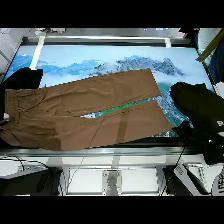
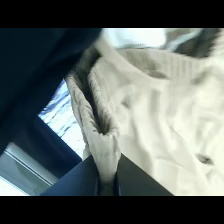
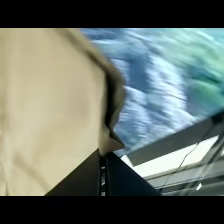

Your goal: Fold the clothes and pants, and hang the long-sleeved shirts on hangers.

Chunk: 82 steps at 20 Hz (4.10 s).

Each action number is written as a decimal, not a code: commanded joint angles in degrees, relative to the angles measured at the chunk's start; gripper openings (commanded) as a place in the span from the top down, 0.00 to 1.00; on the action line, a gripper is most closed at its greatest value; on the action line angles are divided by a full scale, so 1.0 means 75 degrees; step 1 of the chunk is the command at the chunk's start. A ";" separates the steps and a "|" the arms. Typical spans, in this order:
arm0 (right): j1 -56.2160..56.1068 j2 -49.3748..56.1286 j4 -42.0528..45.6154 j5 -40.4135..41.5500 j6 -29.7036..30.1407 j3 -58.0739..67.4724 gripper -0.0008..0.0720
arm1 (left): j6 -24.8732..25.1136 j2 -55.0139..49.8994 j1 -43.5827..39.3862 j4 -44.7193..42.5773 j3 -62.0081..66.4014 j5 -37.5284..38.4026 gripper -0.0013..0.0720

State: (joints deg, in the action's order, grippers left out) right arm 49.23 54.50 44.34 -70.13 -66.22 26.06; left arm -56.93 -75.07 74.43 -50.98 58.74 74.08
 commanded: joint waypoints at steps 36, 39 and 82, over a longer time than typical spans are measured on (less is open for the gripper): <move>-0.5482 0.7813 -0.0338 0.3917 -0.1545 1.2479 0.99 | -0.5383 -0.2433 -0.4680 -0.4301 0.3692 -0.2938 0.94; -0.5485 0.7816 0.1137 0.2372 -0.1859 1.1581 0.98 | -0.5383 -0.2436 -0.4505 -0.5292 0.3689 -0.2081 0.94; -0.3742 0.9378 -0.0787 0.0137 -0.1408 1.1800 0.17 | -0.1769 -0.0560 -1.0153 -0.4736 0.4351 -0.3316 0.02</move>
State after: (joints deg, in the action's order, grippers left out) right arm 20.32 122.50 43.05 -68.90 -79.18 114.61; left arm -77.52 -77.36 6.31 -87.29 91.35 54.85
